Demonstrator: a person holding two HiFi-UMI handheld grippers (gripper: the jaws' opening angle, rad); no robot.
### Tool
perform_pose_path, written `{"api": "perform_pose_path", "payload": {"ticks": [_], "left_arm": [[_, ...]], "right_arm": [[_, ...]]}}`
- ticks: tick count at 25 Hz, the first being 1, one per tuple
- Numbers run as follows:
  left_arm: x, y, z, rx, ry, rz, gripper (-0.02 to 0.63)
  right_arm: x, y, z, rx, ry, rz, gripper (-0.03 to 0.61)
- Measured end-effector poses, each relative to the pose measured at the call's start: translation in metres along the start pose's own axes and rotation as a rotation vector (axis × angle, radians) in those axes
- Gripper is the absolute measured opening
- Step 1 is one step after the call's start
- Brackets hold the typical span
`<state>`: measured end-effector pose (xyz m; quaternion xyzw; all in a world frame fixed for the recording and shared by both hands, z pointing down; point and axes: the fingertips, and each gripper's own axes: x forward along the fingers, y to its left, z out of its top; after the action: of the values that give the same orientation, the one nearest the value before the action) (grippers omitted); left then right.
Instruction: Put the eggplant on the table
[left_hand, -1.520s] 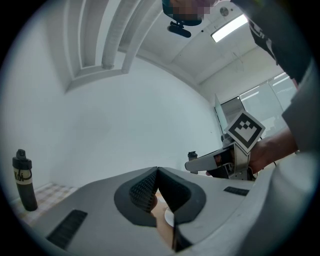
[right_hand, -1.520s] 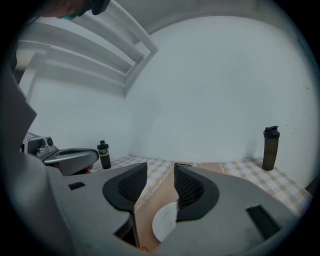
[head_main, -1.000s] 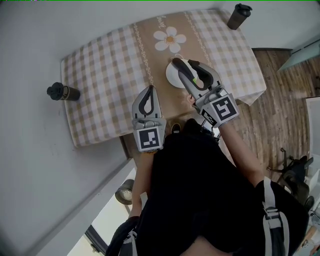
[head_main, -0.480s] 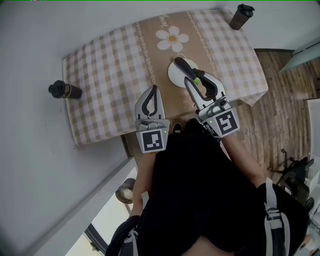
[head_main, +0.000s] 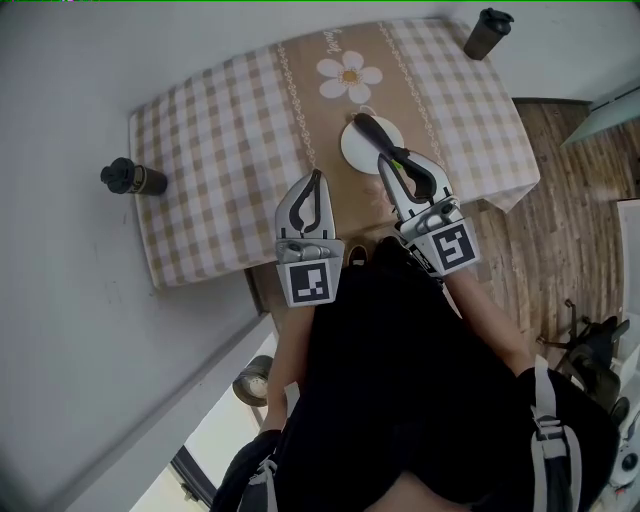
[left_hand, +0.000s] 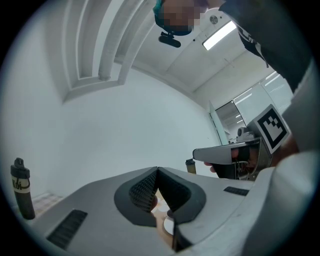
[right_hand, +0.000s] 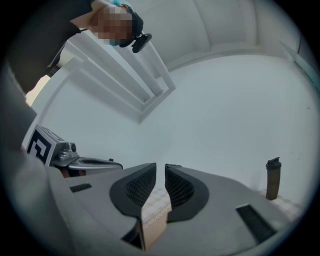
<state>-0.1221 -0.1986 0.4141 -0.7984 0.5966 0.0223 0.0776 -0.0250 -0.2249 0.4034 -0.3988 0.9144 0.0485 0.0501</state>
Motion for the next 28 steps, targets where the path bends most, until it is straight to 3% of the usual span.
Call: {"api": "perform_pose_path", "payload": {"ticks": [3,5,17,28], "left_arm": [[-0.001,0.002,0.0,-0.003,0.0,0.0,-0.008],[-0.001,0.003,0.0,-0.001,-0.002,0.001,-0.008],[-0.007,0.011,-0.002,-0.008,-0.016,0.008,-0.008],[-0.002,0.011,-0.007,-0.014,0.002,0.006,-0.008]], "right_arm": [[0.0,0.0,-0.004,0.037,0.006,-0.005,0.06],[0.002,-0.004,-0.006,0.051,0.013,-0.015,0.003],[0.001,-0.015,-0.022,-0.064,0.087,-0.042,0.002],[0.007,-0.021,-0.034,-0.056,0.122,-0.031,0.002]]}}
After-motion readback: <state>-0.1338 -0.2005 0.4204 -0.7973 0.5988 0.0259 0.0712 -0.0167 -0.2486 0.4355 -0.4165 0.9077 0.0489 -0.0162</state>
